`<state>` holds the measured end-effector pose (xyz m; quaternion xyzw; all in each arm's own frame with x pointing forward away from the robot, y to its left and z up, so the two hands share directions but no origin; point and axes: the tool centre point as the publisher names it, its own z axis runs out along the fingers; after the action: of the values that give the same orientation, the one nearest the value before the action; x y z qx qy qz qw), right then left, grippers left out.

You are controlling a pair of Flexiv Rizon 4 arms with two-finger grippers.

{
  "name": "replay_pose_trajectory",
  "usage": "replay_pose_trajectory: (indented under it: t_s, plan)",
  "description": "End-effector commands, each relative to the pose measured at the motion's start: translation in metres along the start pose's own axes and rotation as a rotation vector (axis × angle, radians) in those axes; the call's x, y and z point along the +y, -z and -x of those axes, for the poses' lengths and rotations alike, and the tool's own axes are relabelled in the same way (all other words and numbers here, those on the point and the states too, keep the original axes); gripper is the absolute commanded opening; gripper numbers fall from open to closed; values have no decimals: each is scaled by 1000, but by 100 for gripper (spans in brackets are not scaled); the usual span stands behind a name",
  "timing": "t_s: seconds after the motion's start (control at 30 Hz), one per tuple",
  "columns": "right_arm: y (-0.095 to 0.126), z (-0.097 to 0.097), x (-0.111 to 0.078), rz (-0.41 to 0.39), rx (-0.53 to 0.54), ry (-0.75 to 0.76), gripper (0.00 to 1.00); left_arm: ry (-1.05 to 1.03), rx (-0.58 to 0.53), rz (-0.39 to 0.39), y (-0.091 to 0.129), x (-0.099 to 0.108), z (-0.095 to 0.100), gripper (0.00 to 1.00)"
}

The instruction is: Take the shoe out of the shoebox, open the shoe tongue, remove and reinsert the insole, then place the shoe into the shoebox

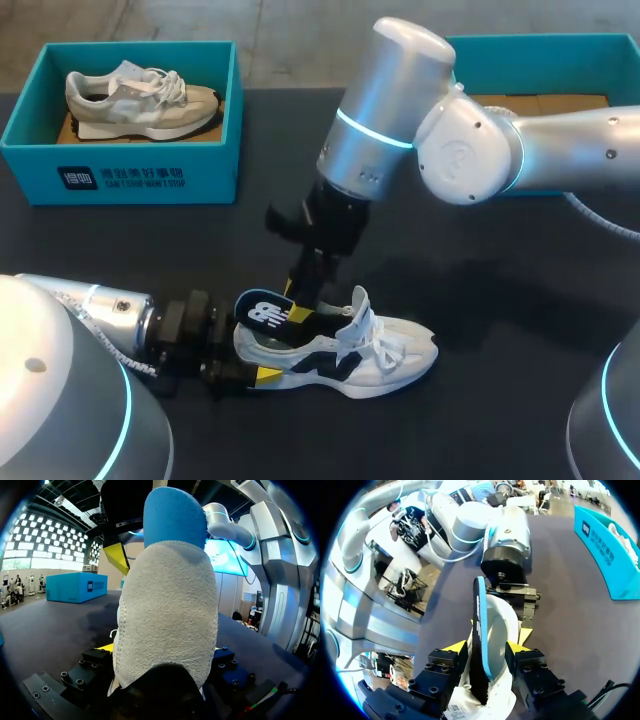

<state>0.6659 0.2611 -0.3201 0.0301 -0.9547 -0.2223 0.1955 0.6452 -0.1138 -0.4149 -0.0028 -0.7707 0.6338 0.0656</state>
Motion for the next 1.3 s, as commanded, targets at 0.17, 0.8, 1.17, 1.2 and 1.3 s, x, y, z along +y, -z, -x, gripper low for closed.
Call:
replay_pose_trajectory:
  t_s: [0.17, 0.8, 1.17, 1.2, 1.3]
  plan:
    - [-4, -2, 4, -5, 8, -9, 44, 0, -1, 0, -1, 1, 0, 0]
    - [-15, -3, 5, 33, 13, -37, 30, 0, -1, 0, -1, 1, 0, 0]
    - [-14, -4, 7, 37, 10, -50, 22, 0, -1, 0, -1, 1, 0, 0]
    - [-14, -4, 7, 39, 10, -50, 22, 0, -1, 0, -1, 1, 0, 0]
    - [-15, -3, 8, 41, 10, -50, 19, 0, -1, 0, -1, 1, 0, 0]
